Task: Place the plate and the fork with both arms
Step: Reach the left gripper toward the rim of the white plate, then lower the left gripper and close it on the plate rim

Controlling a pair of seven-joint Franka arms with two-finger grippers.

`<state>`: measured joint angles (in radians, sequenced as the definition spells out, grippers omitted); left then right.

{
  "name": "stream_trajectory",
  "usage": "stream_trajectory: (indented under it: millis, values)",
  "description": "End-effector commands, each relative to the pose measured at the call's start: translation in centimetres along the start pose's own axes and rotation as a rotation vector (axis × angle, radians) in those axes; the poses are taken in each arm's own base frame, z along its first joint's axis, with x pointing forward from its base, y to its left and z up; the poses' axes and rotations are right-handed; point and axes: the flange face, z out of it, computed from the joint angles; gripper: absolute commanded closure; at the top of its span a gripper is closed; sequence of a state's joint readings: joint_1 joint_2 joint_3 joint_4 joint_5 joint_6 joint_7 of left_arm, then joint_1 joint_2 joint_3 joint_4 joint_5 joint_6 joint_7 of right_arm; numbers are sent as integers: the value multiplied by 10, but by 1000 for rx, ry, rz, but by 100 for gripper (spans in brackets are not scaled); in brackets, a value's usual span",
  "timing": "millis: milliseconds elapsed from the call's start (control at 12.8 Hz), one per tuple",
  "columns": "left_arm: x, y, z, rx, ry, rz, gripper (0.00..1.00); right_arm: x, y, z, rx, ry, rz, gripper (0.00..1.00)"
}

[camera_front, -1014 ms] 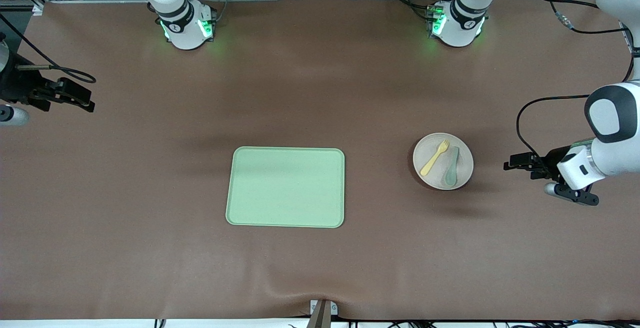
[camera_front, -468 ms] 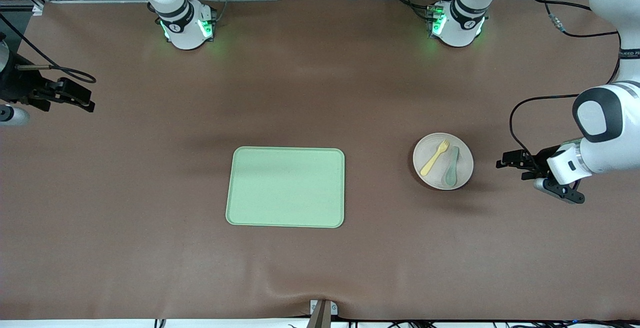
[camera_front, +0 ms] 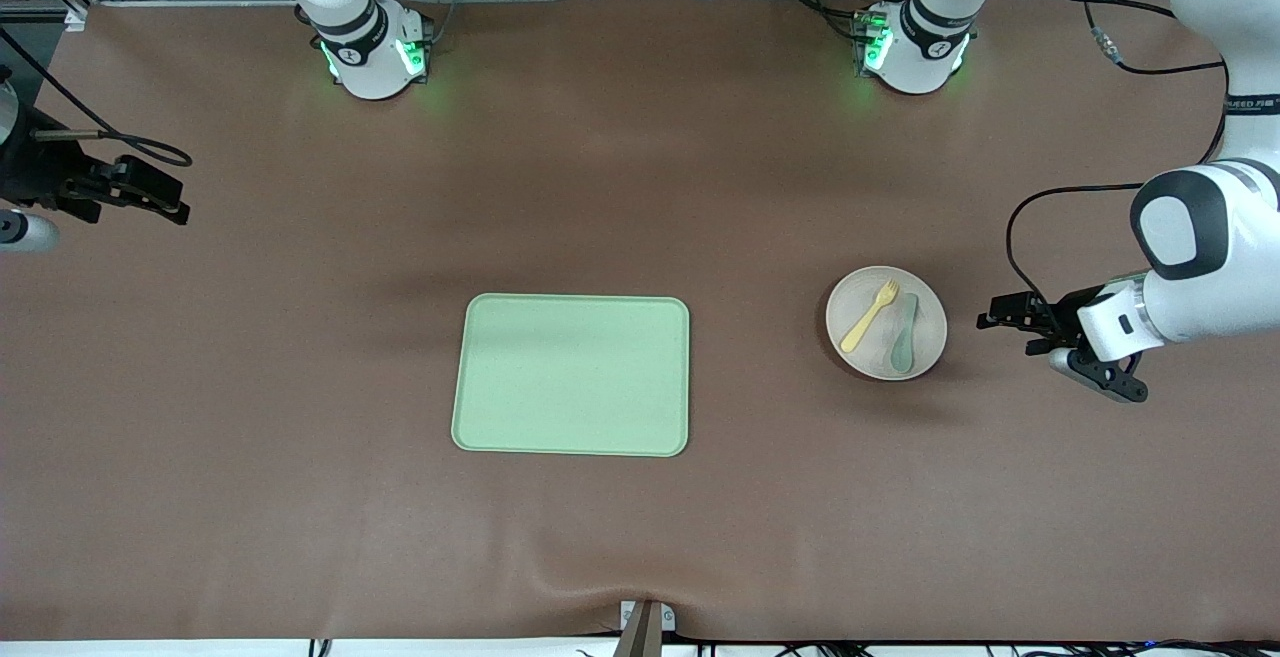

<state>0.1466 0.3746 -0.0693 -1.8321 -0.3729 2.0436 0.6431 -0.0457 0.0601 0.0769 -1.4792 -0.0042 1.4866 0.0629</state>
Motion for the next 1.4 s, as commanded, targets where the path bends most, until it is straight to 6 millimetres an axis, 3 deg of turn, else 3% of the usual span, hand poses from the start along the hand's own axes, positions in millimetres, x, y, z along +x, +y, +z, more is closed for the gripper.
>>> stream_trajectory:
  millis: [0,234,468,780,1014,1326]
  values:
    - [-12,2,11,-62,48,4,0,-3,4,-2,12,-2,-11,0]
    - [-20,-8,30,-66,46,4,0,-3,4,-2,12,-2,-11,0]
    - [-25,-29,47,-65,52,3,0,-3,4,-2,12,-2,-11,0]
    - [-28,-33,66,-97,44,-23,0,-3,4,-2,12,-2,-11,0]
    - [-28,-40,77,-91,44,-21,5,-3,4,-2,12,-2,-10,0]
    - [-28,-42,94,-101,57,-19,20,-3,4,-2,12,-2,-11,0]
